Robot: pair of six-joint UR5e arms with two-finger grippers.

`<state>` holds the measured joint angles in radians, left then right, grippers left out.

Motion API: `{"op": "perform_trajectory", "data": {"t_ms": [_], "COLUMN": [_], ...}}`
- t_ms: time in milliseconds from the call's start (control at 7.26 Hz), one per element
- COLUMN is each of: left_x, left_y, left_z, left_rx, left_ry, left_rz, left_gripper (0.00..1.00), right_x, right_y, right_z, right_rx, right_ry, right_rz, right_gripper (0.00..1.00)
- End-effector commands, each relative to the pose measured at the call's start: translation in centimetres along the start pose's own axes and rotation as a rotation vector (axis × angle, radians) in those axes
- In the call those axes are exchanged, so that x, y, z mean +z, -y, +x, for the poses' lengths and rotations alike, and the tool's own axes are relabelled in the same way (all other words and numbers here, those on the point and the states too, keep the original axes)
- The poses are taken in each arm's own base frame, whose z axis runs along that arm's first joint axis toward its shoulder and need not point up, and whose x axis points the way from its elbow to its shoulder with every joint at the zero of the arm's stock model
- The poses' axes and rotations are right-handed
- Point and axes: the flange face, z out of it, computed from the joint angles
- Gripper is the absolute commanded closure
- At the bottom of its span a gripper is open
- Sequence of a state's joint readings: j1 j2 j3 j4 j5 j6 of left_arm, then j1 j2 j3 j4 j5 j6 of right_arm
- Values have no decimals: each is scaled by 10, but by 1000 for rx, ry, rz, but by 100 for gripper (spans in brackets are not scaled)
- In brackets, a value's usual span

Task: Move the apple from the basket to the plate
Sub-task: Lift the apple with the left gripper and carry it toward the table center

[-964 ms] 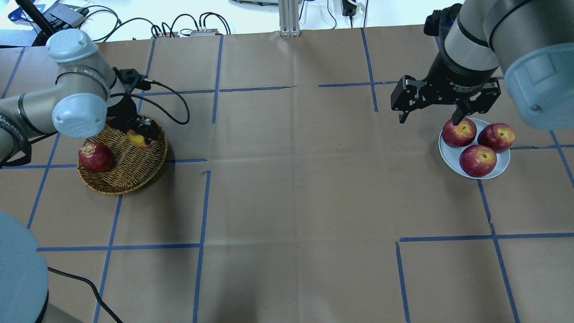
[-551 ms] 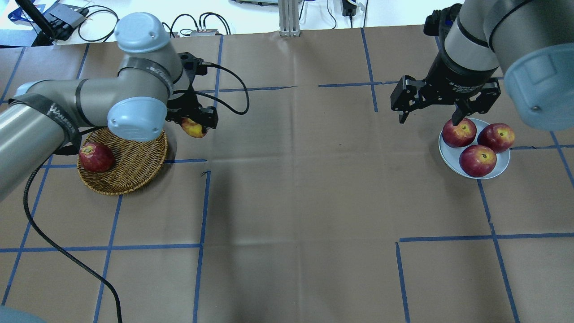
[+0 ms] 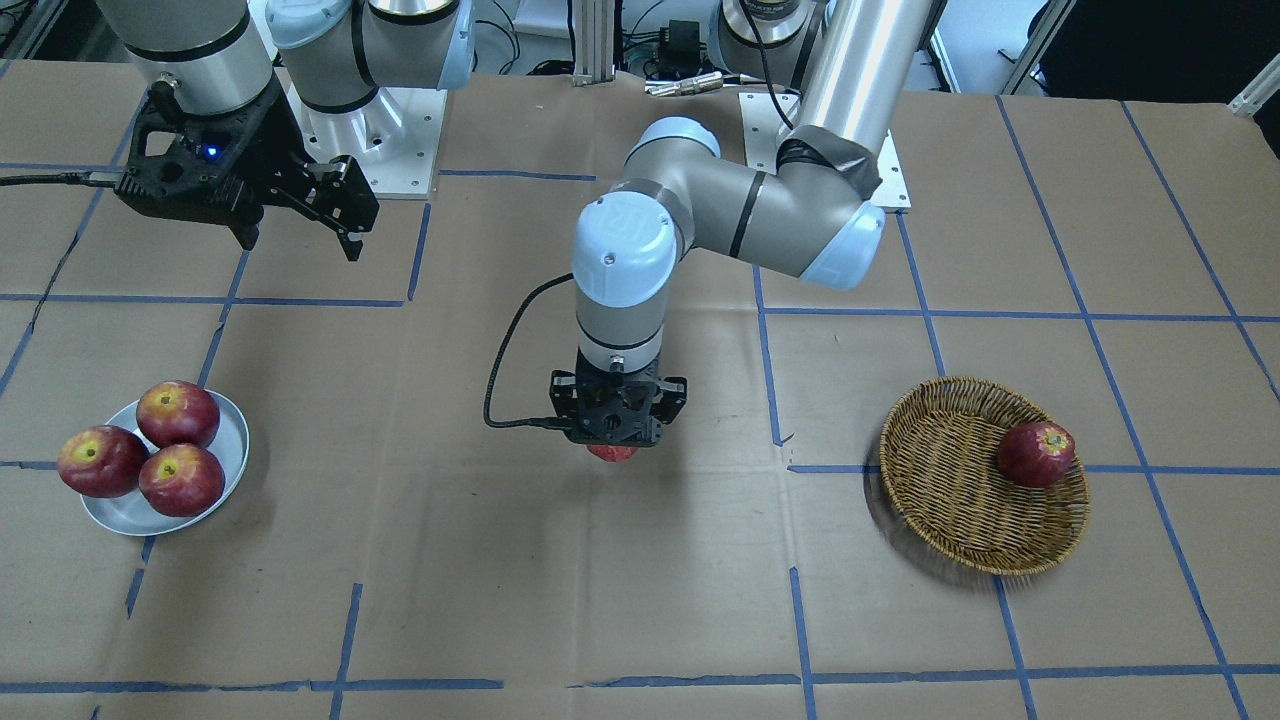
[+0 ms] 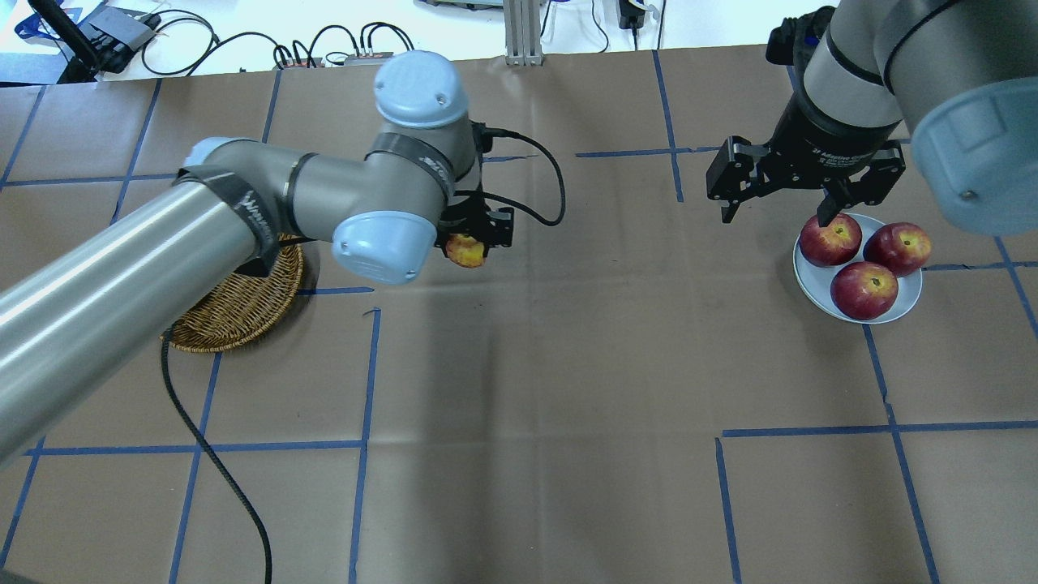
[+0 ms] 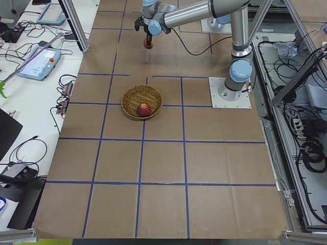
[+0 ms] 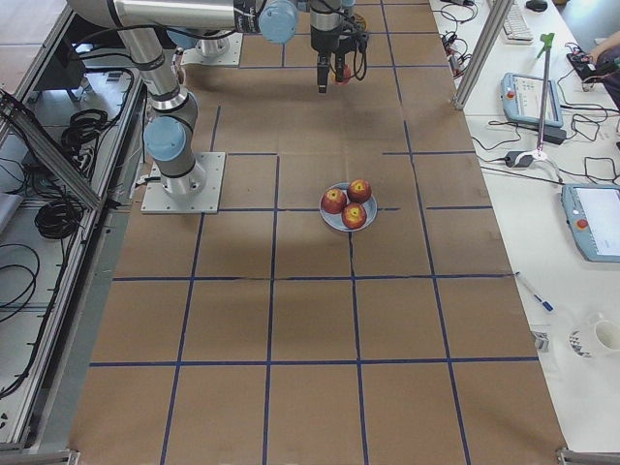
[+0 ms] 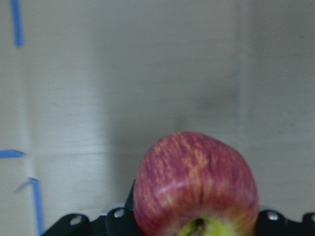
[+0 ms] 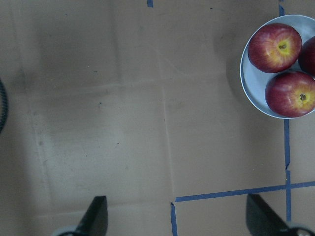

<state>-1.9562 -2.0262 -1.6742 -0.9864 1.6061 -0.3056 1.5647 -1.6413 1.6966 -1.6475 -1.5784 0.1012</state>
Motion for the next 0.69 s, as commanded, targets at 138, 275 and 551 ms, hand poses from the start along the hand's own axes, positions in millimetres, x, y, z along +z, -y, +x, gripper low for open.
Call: {"op": "perform_trajectory", "data": {"t_ms": [138,275,551], "left_x": [30,33,45], "left_y": [-8,-9,-7], "left_z": [28,28,28], "left_rx": [38,41,52], "left_ry": [-10,-10,-7], "left_rz": [17,8,-7], "left_gripper": [69,67,58], "right_x": [0,0,0], "right_y": [0,0,0], "right_z": [0,0,0], "right_rx": [0,0,0], "right_ry": [0,0,0], "right_rz": [0,0,0], "right_gripper": [0,0,0]}}
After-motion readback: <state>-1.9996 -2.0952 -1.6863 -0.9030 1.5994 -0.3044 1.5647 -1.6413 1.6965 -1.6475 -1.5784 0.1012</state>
